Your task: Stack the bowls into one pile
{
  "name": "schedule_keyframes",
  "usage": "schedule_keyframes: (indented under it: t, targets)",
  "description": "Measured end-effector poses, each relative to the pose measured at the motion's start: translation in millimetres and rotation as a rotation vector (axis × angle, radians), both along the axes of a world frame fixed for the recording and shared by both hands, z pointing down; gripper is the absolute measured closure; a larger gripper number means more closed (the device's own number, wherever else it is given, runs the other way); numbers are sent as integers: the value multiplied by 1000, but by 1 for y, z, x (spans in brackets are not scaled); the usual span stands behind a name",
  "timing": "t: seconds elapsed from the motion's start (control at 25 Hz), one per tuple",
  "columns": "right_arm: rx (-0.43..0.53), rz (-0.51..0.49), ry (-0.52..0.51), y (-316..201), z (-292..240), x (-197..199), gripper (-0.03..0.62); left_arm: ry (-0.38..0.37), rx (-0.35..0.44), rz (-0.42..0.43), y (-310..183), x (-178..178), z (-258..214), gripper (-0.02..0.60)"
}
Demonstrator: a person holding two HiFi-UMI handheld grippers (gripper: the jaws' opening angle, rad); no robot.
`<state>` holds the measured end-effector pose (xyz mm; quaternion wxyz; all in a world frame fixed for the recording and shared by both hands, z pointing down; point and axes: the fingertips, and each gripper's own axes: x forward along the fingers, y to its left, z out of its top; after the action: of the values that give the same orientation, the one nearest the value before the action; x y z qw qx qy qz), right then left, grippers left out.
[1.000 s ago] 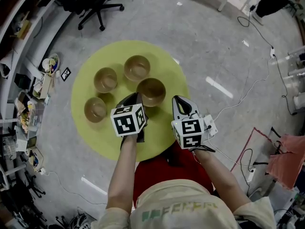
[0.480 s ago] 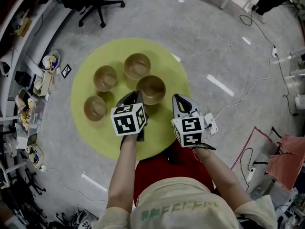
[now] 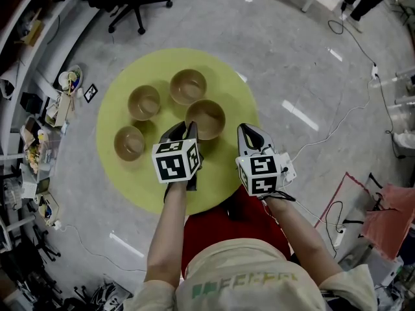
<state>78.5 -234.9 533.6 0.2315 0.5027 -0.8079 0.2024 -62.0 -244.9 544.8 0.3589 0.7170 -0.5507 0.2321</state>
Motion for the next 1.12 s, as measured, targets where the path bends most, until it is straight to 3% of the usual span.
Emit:
schedule_keyframes:
  t: [0.32, 0.64, 1.12]
  targets:
    - [7, 4, 2, 1, -4, 0, 557, -25, 0, 23, 2, 1, -2, 491]
    - [15, 16, 6, 5, -6, 2, 557, -129, 7, 71, 8, -3, 0, 468]
    - [39, 20, -1, 10, -17, -2, 557, -174, 71, 50, 5, -15, -17, 468]
